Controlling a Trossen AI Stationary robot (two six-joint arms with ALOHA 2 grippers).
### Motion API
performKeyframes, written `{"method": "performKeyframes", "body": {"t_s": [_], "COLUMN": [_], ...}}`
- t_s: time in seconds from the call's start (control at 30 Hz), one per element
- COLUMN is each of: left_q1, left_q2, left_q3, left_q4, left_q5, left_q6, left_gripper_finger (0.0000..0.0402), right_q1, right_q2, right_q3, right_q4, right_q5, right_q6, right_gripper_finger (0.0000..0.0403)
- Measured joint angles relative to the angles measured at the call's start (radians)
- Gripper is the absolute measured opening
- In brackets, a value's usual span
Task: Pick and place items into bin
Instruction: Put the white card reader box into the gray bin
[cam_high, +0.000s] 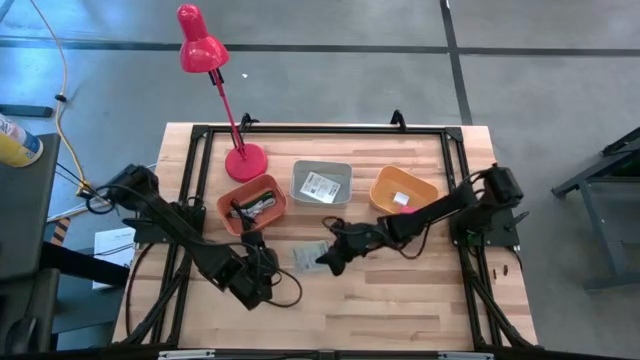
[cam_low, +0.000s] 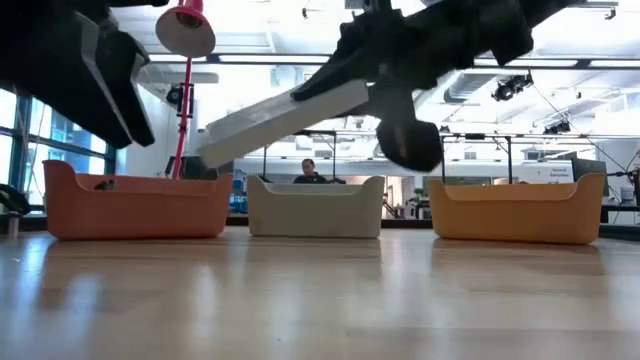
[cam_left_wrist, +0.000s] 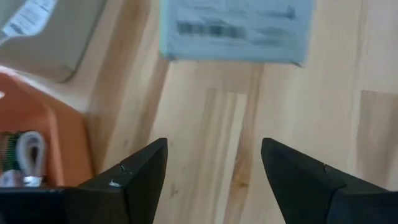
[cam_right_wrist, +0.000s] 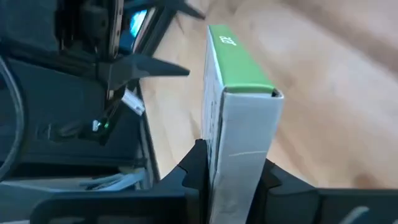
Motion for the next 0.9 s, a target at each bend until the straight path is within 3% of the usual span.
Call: {"method": "performKeyframes", "body": {"t_s": [0.17,0.47,0.63,0.9], "left_q1": [0.000,0.000,0.001,0.000], "left_q2": [-0.020,-0.021,-0.021,-0.020], "left_q3": [0.000,0.000,0.000,0.000], "left_q4": [-0.048,-0.039,0.015,0.080], "left_q5": [-0.015,-0.045,-0.068,-0.113], "left_q6": [0.000,-0.010,-0.012,-0.011], "left_gripper_finger": [0.0248,0.0248,0.0248,0.0248], "right_q1": [-0.049,-0.189,-0.292,-0.417], "right_q2": [-0.100,-0.262,-0.275,-0.275], "right_q3": [0.000,0.002,0.002,0.002], "right_q4": [-0.103,-0.274,-0.321,-0.330], "right_q5": [0.034,0.123,0.120,0.121], "right_q6": [-0.065,-0.192,-0.206,-0.215], "right_gripper_finger": [0.0060,0.0046,0.0061,0.0045]}}
